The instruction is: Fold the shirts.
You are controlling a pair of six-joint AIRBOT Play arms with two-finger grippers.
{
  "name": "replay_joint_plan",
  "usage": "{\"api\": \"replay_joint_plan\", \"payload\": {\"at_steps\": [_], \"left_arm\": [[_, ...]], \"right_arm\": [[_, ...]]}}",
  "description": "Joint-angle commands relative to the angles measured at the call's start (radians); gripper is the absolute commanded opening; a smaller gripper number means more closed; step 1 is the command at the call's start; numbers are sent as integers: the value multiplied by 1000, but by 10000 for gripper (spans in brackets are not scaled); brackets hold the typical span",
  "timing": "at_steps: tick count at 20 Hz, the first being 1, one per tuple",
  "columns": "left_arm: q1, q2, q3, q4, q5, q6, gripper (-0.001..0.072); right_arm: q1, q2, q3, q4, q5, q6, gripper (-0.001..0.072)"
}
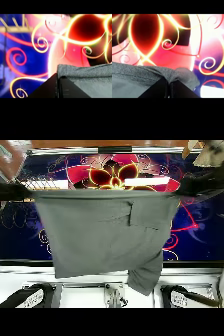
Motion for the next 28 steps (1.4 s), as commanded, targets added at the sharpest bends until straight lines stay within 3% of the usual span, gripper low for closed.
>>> {"api": "replay_joint_plan", "payload": {"at_steps": [1,6,9,11,15,20,28], "left_arm": [[0,-281,-25,-122,161,0,28],[-2,-542,138,-229,316,1,29],[-2,-588,163,-245,472,0,29],[-3,-600,162,-245,468,-4,29],[-4,-622,162,-143,179,-1,29],[-4,-579,162,-66,-175,156,28],[-6,-583,8,-43,-238,128,29]], "right_arm": [[53,-248,-75,133,267,4,73],[127,-357,-75,120,646,3,73],[130,-365,-75,106,773,3,73],[130,-370,-75,64,709,3,73],[126,-367,-76,-5,388,7,73],[130,-330,-86,-59,-20,43,73],[130,-330,-171,-78,72,169,74]]}}
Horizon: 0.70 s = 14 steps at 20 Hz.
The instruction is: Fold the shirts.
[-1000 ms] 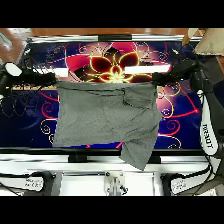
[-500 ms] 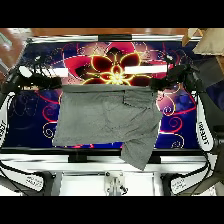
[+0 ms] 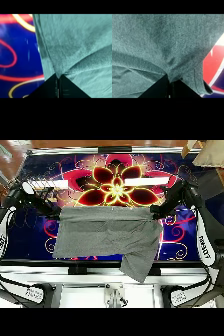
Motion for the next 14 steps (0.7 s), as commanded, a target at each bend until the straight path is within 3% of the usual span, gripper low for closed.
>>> {"api": "replay_joint_plan", "payload": {"at_steps": [1,2,3,4,8,10,14], "left_arm": [[0,1,-56,0,-33,-2,32],[2,3,-51,1,-33,-21,129],[7,8,-39,0,-45,-42,423],[17,16,-16,1,-71,-55,666],[110,110,-21,-12,-199,-54,648],[180,202,-179,-83,-200,-43,648],[301,393,-583,-166,-73,58,649]], "right_arm": [[0,1,-12,6,2,61,163],[0,2,-11,28,-5,60,428],[0,8,-11,54,-34,39,538],[-1,24,-11,47,-75,27,538],[-21,159,-25,-209,-203,-13,537],[-95,251,-101,-212,-200,-14,537],[-252,417,-316,-110,-151,-38,537]]}}
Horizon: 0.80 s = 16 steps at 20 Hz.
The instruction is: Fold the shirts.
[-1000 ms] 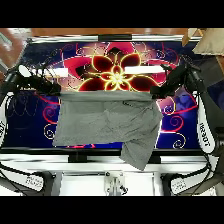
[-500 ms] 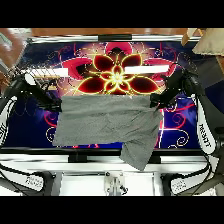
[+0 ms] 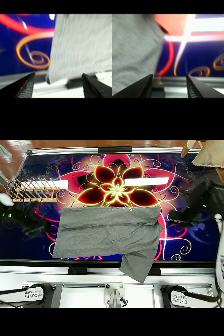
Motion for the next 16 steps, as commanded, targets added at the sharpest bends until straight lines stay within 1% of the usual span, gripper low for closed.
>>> {"api": "replay_joint_plan", "payload": {"at_steps": [1,2,4,5,9,11,12,13,14,15,16], "left_arm": [[94,142,-295,-64,88,84,649],[99,151,-344,-64,117,106,649],[91,145,-413,-78,188,109,640],[82,145,-436,-97,217,110,577],[34,139,-463,-159,282,113,575],[5,139,-463,-200,303,96,573],[-11,139,-463,-217,307,94,455],[-26,139,-463,-220,306,94,246],[-34,139,-463,-220,302,95,84],[-33,139,-462,-220,298,95,29],[-29,139,-462,-219,296,95,29]], "right_arm": [[-113,134,-157,60,33,-23,537],[-128,154,-183,74,52,-26,537],[-135,166,-200,85,70,-26,538],[-135,166,-200,90,79,-26,537],[-135,166,-200,95,95,-25,537],[-135,166,-200,95,89,-25,537],[-135,165,-201,95,83,-24,538],[-135,165,-217,96,71,-26,561],[-135,165,-253,103,58,-28,636],[-135,166,-317,154,53,-55,636],[-134,166,-388,251,74,-98,636]]}}
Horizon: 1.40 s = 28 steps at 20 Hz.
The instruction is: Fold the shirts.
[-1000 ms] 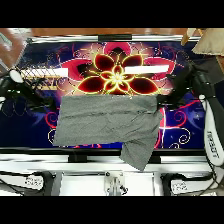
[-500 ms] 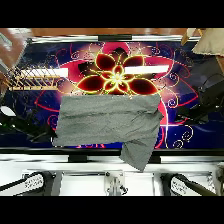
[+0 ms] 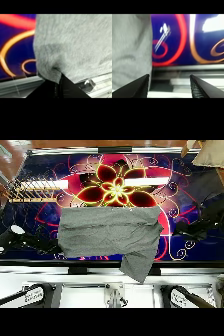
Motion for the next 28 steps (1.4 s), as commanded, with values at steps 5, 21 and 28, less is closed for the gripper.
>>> {"api": "replay_joint_plan", "payload": {"at_steps": [5,21,28], "left_arm": [[2,5,-2,-23,-25,-5,29],[2,21,118,-27,-61,111,29],[-4,-13,473,-78,83,6,29]], "right_arm": [[102,0,-372,263,200,-124,633],[290,-14,-286,242,233,-93,73],[292,-48,130,152,465,25,72]]}}
